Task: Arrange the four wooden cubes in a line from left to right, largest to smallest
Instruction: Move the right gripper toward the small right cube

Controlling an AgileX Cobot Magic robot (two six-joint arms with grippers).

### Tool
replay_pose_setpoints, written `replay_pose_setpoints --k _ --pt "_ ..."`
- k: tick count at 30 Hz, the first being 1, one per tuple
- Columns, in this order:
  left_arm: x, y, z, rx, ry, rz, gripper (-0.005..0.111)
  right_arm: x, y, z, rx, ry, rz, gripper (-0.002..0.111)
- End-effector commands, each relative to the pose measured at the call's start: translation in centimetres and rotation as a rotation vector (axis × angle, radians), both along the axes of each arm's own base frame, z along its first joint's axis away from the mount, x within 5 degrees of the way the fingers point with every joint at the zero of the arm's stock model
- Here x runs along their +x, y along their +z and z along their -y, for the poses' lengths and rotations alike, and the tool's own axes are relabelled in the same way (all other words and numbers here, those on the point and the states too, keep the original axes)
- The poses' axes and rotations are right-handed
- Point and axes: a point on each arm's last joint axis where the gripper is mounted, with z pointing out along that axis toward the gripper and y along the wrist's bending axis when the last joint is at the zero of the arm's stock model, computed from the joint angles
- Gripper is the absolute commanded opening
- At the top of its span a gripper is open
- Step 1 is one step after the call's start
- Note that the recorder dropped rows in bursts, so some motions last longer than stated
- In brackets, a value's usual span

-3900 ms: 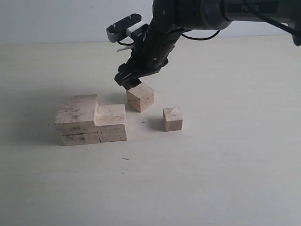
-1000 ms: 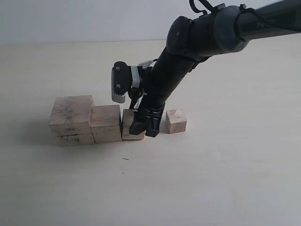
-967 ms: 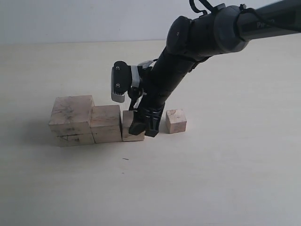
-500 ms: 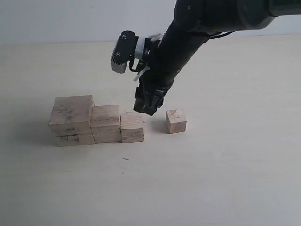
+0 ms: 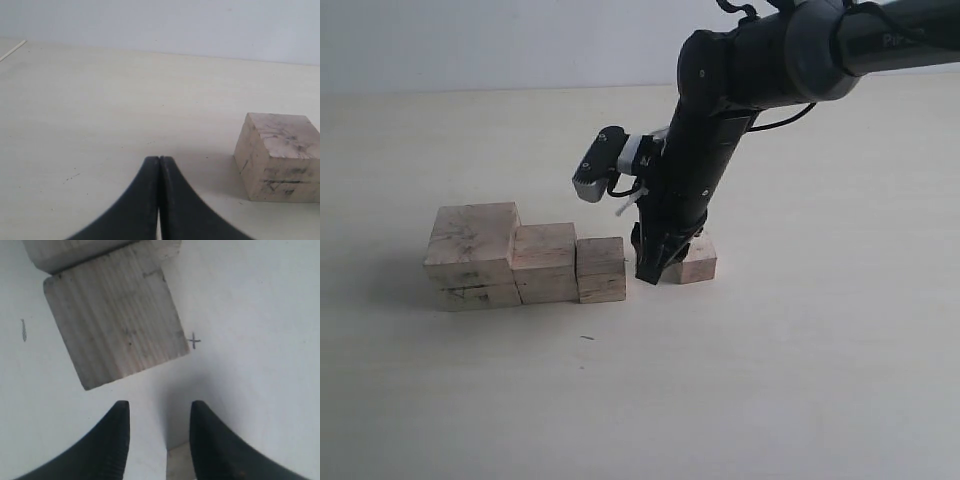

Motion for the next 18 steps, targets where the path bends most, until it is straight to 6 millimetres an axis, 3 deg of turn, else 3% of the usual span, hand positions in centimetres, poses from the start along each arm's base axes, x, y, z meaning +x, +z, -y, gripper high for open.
replay_pose_setpoints --k 1,18 --pt "0.00 0.03 0.03 -0.005 -0.005 0.015 0.000 -0.06 0.18 -0.15 0.020 -0.016 -0.009 0.038" --pt "0.00 0.03 0.03 -0.005 -0.005 0.015 0.000 0.24 0.58 -0.28 0.041 -0.025 0.027 0.038"
